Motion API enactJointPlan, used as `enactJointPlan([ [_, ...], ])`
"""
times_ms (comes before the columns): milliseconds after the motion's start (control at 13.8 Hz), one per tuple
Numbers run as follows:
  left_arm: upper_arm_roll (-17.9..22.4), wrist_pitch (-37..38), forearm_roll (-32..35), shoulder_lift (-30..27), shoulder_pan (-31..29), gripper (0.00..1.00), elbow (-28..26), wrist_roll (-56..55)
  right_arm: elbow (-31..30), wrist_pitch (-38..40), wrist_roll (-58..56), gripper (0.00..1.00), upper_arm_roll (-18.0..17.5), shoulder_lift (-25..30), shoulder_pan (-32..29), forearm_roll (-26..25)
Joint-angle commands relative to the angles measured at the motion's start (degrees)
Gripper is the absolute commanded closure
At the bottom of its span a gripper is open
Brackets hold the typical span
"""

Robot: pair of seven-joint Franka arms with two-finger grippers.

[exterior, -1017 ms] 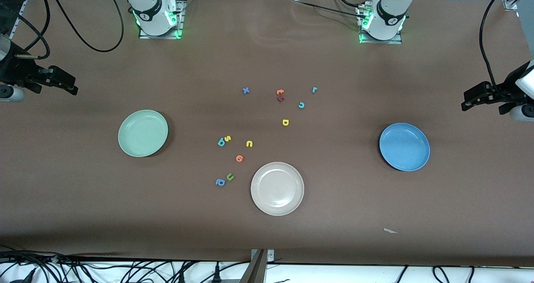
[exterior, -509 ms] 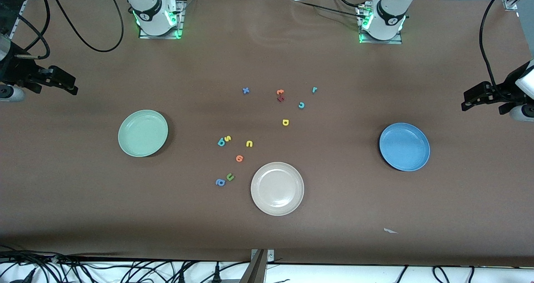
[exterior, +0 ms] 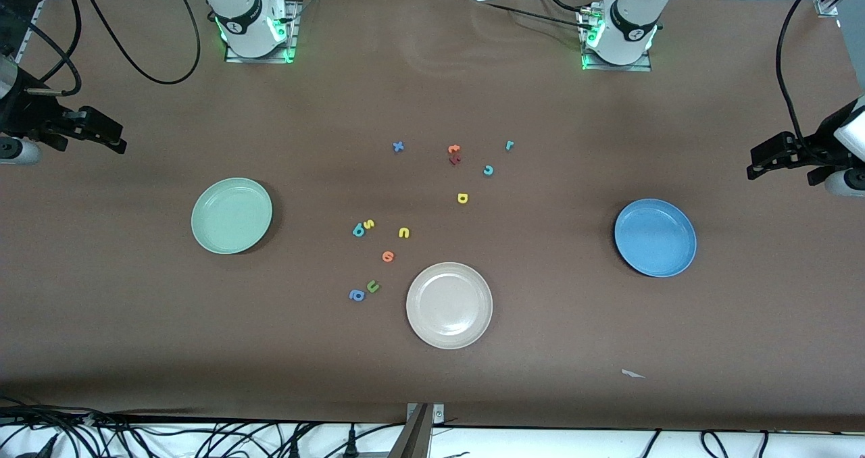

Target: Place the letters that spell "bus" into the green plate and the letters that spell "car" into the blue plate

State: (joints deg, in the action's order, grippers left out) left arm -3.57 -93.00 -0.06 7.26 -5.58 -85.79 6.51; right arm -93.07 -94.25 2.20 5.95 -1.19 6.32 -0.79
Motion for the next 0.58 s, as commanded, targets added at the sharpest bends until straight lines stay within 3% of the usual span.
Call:
enactJointPlan([
  [0,-0.38,-0.42,0.77,-0.14,-0.05,0.00,-0.26,-0.09,1.13,1.00,-0.26,0.00,0.03,-0.30,0.18,0.08],
  [509,-0.38,-0.42,0.59,-0.14,-0.05,0.00,-0.17,-0.53,1.13,1.00,-0.26,0.00,0.03,-0.30,0.18,0.08],
])
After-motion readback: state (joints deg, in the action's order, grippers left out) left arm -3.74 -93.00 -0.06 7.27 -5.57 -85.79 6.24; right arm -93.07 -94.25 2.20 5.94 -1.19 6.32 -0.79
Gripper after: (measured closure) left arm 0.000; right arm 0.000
